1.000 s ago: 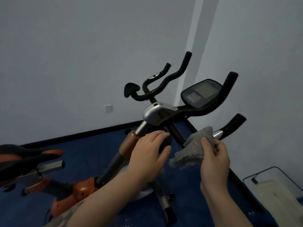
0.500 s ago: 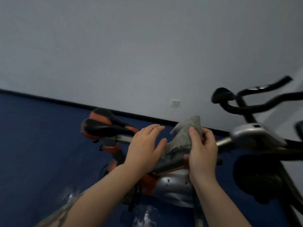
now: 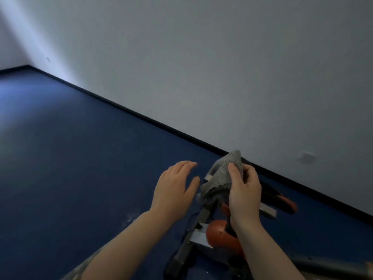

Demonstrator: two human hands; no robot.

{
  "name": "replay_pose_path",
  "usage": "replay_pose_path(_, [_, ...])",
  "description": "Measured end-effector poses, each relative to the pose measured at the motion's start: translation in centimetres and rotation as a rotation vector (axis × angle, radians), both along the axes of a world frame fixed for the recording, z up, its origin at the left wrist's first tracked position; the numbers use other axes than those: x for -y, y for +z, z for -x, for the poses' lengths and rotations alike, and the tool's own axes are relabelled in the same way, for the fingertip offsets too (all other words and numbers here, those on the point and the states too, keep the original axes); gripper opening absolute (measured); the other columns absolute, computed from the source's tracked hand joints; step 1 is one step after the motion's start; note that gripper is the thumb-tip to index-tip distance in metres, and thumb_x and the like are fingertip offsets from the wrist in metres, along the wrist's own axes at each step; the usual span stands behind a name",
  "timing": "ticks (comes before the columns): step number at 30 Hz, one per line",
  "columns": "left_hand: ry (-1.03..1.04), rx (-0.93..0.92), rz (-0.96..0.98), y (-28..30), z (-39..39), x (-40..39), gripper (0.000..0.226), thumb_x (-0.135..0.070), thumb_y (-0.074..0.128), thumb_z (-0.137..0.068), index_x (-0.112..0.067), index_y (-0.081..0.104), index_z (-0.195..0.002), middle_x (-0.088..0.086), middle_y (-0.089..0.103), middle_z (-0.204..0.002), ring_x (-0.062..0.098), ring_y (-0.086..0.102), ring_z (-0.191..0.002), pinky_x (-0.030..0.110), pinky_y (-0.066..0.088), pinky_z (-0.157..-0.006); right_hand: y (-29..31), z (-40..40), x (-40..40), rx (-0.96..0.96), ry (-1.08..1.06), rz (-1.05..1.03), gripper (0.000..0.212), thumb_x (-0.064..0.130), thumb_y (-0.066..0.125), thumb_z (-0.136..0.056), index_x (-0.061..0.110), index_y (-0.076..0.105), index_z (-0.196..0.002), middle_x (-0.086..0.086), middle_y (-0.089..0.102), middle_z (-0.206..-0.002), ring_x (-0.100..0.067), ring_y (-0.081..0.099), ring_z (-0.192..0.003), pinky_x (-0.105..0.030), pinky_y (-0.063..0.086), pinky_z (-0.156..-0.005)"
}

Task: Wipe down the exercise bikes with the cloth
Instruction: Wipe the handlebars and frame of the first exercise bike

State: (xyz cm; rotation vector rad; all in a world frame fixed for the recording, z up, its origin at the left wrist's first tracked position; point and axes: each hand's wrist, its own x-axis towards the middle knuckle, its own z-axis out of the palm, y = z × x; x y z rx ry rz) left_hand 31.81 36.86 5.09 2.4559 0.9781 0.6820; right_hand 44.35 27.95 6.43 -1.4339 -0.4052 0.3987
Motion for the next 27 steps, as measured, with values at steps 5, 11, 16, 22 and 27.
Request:
replay_pose_path(5, [-0.012, -0.070, -0.021, -0.1, 5.4, -9.4, 0.043, -0.040, 0.043, -0.097, -0.024, 0.048, -0.136, -0.007, 0.050, -0.139, 0.012, 0.046, -0.126, 0.031, 0.035, -0.107, -0.6, 4.6, -9.0, -0.005, -0.035, -0.005, 0.007, 0.029, 0.060, -0.092, 0.025, 0.059, -0.086, -0.001, 0.066, -0.088, -0.010, 0.064, -0.078, -0.029, 0.051, -0.066])
replay_pose_path(11, [-0.058, -0.078, 0.015, -1.3, 5.9, -17.3, 0.042, -0.038, 0.043, -0.097, -0.022, 0.047, -0.136, -0.006, 0.050, -0.139, 0.013, 0.044, -0.127, 0.030, 0.032, -0.106, -2.2, 4.9, -15.2, 0.009, -0.105, 0.054, 0.008, 0.028, 0.059, -0.092, 0.024, 0.059, -0.085, 0.005, 0.064, -0.084, 0.002, 0.059, -0.068, -0.018, 0.044, -0.059])
replay_pose_path(16, [-0.147, -0.088, 0.053, -3.1, 2.8, -22.8, 0.043, -0.039, 0.042, -0.097, -0.023, 0.046, -0.137, -0.007, 0.048, -0.140, 0.013, 0.043, -0.128, 0.031, 0.032, -0.106, -4.2, 3.3, -20.5, 0.030, -0.173, 0.107, 0.007, 0.027, 0.061, -0.091, 0.023, 0.059, -0.086, 0.006, 0.064, -0.082, 0.007, 0.058, -0.065, -0.011, 0.043, -0.054])
replay_pose_path(22, [-0.271, -0.110, 0.045, -3.8, -3.4, -31.2, 0.043, -0.040, 0.042, -0.097, -0.025, 0.045, -0.137, -0.010, 0.047, -0.141, 0.010, 0.043, -0.128, 0.029, 0.032, -0.107, -6.5, 0.0, -29.2, -0.002, -0.245, 0.150, 0.007, 0.030, 0.062, -0.090, 0.024, 0.058, -0.089, 0.005, 0.064, -0.085, -0.001, 0.060, -0.070, -0.017, 0.045, -0.058])
replay_pose_path(27, [-0.333, -0.126, 0.052, -3.6, -7.5, -39.6, 0.043, -0.041, 0.042, -0.096, -0.025, 0.046, -0.136, -0.009, 0.049, -0.139, 0.011, 0.045, -0.125, 0.031, 0.035, -0.106, -7.5, -3.5, -36.1, 0.043, -0.285, 0.238, 0.007, 0.029, 0.063, -0.090, 0.025, 0.057, -0.090, 0.007, 0.064, -0.084, -0.001, 0.061, -0.072, -0.016, 0.045, -0.059])
